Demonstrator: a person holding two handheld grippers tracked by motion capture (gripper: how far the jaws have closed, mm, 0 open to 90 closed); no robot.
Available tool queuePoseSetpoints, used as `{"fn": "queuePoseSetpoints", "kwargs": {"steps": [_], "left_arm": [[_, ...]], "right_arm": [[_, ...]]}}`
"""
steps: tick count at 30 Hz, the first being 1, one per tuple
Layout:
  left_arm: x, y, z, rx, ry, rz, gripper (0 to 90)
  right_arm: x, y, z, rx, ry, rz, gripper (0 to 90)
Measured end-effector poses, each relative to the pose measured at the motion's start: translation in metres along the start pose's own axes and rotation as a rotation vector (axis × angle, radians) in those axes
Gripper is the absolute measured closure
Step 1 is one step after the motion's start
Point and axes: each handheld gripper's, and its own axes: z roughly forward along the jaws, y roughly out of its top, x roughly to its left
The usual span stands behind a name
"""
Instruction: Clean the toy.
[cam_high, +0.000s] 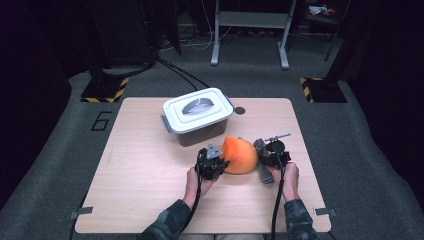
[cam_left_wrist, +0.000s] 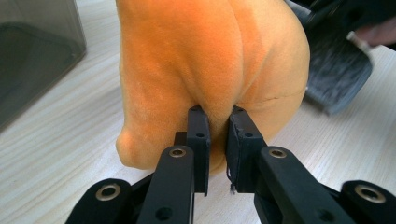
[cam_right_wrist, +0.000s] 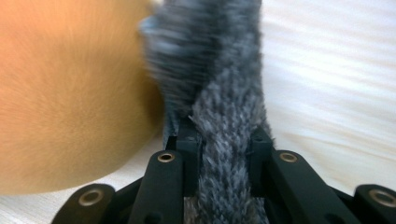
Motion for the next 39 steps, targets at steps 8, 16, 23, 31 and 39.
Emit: {"fn": "queuePoseSetpoints", "kwargs": {"steps": [8, 16, 23, 31, 39], "left_arm": [[0.001, 0.001, 0.0, 0.009, 0.005, 0.008, 80.1], [0.002, 0.003, -0.002, 0.001, 0.015, 0.024, 69.6], [0.001, 0.007, -0.001, 0.037, 0.056, 0.105, 47.0], [0.004, 0.004, 0.005, 0.029, 0.03, 0.091, 75.5], [0.002, 0.004, -0.001, 0.001, 0.002, -0.016, 81.3]], "right_arm": [[0.026, 0.015, -0.056, -0.171, 0.024, -0.065, 73.8], [0.045, 0.018, -0.039, -0.133, 0.022, -0.12, 74.1], [0.043, 0.019, -0.035, -0.132, 0.017, -0.139, 74.1], [0.038, 0.023, -0.034, -0.139, 0.036, -0.139, 73.9], [0.046, 0.025, -0.057, -0.193, 0.042, -0.149, 73.8]]}}
